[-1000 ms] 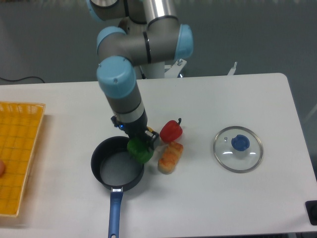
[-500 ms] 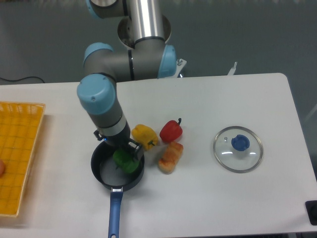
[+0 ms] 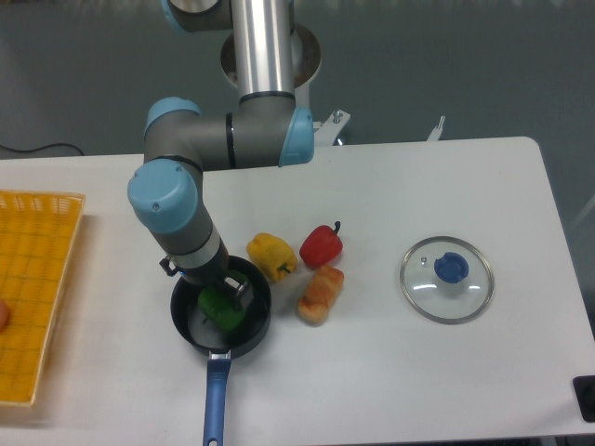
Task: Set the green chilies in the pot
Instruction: 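Lower the green pepper into the saucepan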
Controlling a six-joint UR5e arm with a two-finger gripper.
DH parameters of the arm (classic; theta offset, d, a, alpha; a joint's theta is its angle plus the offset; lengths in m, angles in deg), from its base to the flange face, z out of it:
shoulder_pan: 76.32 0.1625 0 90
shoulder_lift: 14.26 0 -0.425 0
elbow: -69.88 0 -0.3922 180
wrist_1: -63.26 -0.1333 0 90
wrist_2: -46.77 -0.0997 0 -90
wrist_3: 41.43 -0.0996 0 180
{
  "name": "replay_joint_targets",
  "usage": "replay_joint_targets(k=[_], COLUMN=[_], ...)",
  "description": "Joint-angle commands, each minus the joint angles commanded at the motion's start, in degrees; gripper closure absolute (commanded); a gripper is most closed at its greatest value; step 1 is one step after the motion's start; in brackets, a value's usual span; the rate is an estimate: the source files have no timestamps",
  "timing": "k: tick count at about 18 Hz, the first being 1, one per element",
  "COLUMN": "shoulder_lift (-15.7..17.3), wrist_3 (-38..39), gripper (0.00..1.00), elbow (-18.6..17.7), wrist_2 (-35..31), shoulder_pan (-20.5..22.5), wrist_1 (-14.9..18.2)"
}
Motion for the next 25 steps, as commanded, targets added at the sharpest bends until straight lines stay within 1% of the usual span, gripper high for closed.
replay_joint_targets(k=[3,5,8,9,10,12,13,18,22,25], shoulder_lift=[-0.2,-0.3,-0.3,-0.3,-0.2,0.1,0.3,0.4,1.5,1.7], wrist_3=[-0.1,-0.2,-0.5,-0.6,-0.6,-1.1,-1.8,-1.9,-1.9,-2.1], gripper=[0.58,0.56,0.41,0.39,0.35,0.10,0.00,0.00,0.00,0.00], elbow=[0.0,0.0,0.0,0.0,0.1,0.1,0.1,0.0,-0.7,-0.1], wrist_2=[0.0,0.0,0.0,0.0,0.0,-0.1,-0.1,-0.5,-0.7,-0.7], shoulder_pan=[0.0,0.0,-0.1,0.0,0.0,0.0,0.0,0.0,0.1,1.0], wrist_1=[-0.2,-0.3,-0.4,-0.4,-0.5,-0.6,-0.6,-0.5,-0.3,-0.5])
